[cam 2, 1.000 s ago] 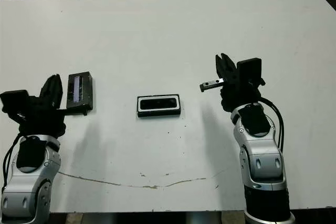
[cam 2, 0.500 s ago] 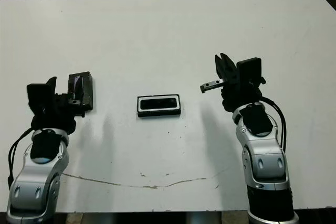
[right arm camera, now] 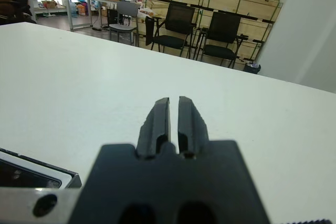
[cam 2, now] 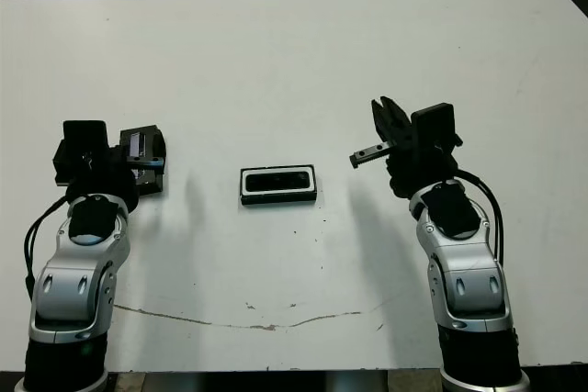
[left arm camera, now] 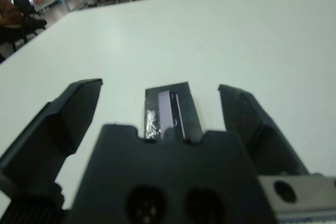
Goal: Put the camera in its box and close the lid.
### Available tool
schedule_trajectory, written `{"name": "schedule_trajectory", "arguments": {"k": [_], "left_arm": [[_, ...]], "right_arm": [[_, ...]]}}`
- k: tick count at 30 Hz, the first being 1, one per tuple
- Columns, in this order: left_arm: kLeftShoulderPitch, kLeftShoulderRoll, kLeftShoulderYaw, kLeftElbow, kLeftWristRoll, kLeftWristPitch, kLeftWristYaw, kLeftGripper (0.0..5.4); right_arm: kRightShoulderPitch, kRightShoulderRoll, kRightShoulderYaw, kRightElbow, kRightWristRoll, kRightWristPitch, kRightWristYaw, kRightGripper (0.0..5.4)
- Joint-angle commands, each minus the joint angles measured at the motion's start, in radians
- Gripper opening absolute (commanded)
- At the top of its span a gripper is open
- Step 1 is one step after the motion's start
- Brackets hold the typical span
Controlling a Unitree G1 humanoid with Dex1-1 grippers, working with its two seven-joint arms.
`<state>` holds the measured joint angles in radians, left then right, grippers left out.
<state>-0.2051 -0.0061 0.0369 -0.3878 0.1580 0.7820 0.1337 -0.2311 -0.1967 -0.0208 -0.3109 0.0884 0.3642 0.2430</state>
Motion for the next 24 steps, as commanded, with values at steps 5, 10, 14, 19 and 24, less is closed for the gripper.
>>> {"name": "schedule_trajectory", "arguments": {"k": [5,10,14,19,24], "left_arm": [[-0.009,-0.021,0.044,0.039,-0.04,0.062,-0.01,5.38],[0.001,-0.027,0.069,0.039,-0.089,0.087,-0.034,5.38],[0.013,-0.027,0.063,0.037,-0.095,0.109,-0.028,5.38],[0.048,-0.025,0.034,0.037,-0.078,0.089,-0.011,5.38],[0.068,-0.037,0.021,0.05,-0.076,0.091,-0.005,5.38]], "right_arm": [[0.024,-0.004,0.003,0.003,0.016,0.02,0.008,0.0],[0.027,-0.002,0.007,0.001,0.018,0.02,0.005,0.0],[0.031,0.002,0.008,-0.001,0.022,0.022,0.003,0.0],[0.038,0.002,0.009,-0.001,0.023,0.014,0.005,0.0],[0.045,-0.004,0.019,-0.006,0.009,0.006,0.003,0.0]]}}
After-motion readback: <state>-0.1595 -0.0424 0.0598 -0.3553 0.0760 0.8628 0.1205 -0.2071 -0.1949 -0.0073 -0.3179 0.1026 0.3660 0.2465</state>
